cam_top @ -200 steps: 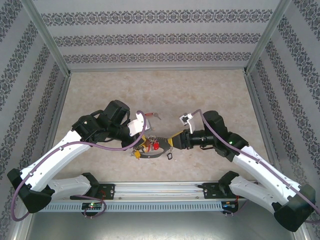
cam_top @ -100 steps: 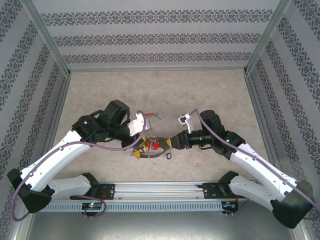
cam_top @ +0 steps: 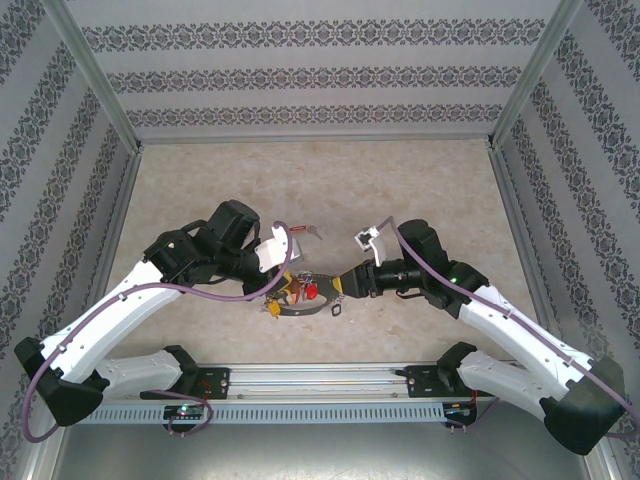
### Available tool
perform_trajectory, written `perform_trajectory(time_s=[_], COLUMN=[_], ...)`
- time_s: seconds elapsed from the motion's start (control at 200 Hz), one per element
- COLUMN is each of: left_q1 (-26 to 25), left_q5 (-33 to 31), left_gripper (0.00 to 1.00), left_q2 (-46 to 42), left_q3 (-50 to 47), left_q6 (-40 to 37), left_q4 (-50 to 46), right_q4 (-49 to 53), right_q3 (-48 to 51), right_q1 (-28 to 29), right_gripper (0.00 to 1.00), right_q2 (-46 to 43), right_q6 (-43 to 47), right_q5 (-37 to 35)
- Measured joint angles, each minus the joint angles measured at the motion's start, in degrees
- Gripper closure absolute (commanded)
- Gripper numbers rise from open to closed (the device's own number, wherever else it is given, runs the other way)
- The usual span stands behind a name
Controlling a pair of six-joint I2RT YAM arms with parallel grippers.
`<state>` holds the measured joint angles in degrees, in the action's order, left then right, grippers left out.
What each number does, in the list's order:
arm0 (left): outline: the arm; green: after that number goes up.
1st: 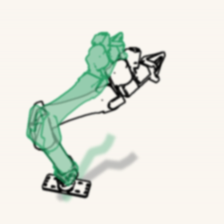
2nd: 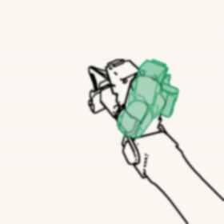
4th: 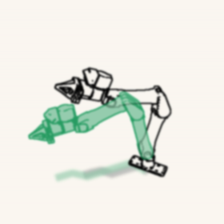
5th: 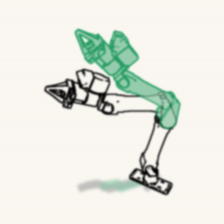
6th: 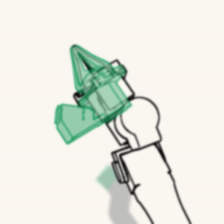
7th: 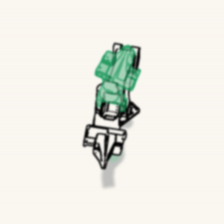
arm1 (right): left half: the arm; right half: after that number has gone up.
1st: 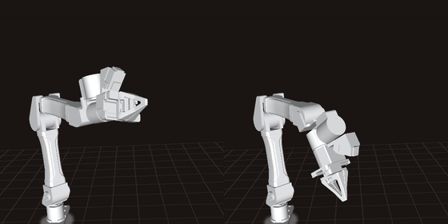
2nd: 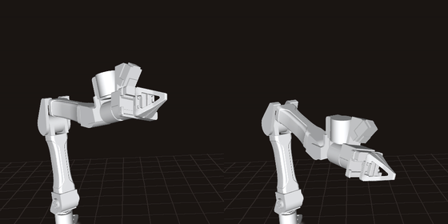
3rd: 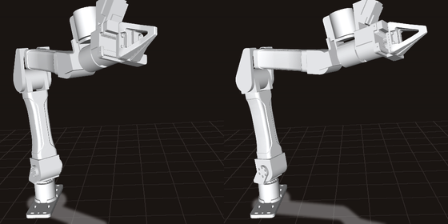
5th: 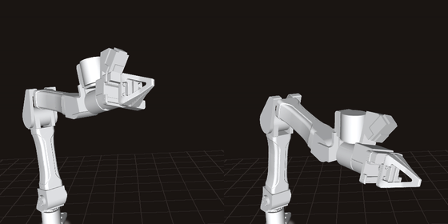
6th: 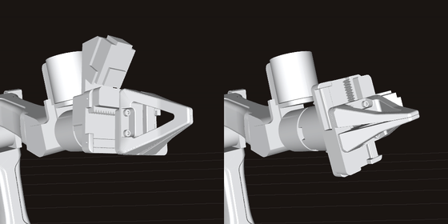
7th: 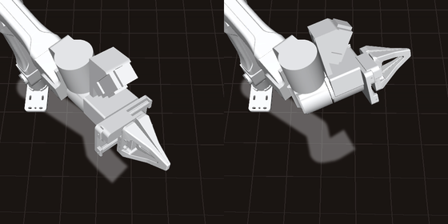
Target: Put the keys on the keyring
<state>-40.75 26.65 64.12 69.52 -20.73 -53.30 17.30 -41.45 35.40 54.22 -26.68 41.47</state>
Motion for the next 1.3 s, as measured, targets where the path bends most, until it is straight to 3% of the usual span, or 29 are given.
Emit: perform_trajectory(time_s=[0.979, 1.304], left_q1=[0.0, 0.0], left_q5=[-1.25, -1.29], left_gripper=[1.0, 1.0], left_q2=[-0.22, -0.24], left_q3=[-0.42, -0.42], left_q6=[0.0, 0.0], left_q4=[0.02, 0.07], right_q4=[-0.68, -0.87], right_q3=[-1.16, -1.16], right_q1=[1.62, 1.62], right_gripper=[0.71, 0.89], right_q2=[3.69, 3.69], right_q6=[1.25, 1.57], right_q5=[-0.07, -0.5])
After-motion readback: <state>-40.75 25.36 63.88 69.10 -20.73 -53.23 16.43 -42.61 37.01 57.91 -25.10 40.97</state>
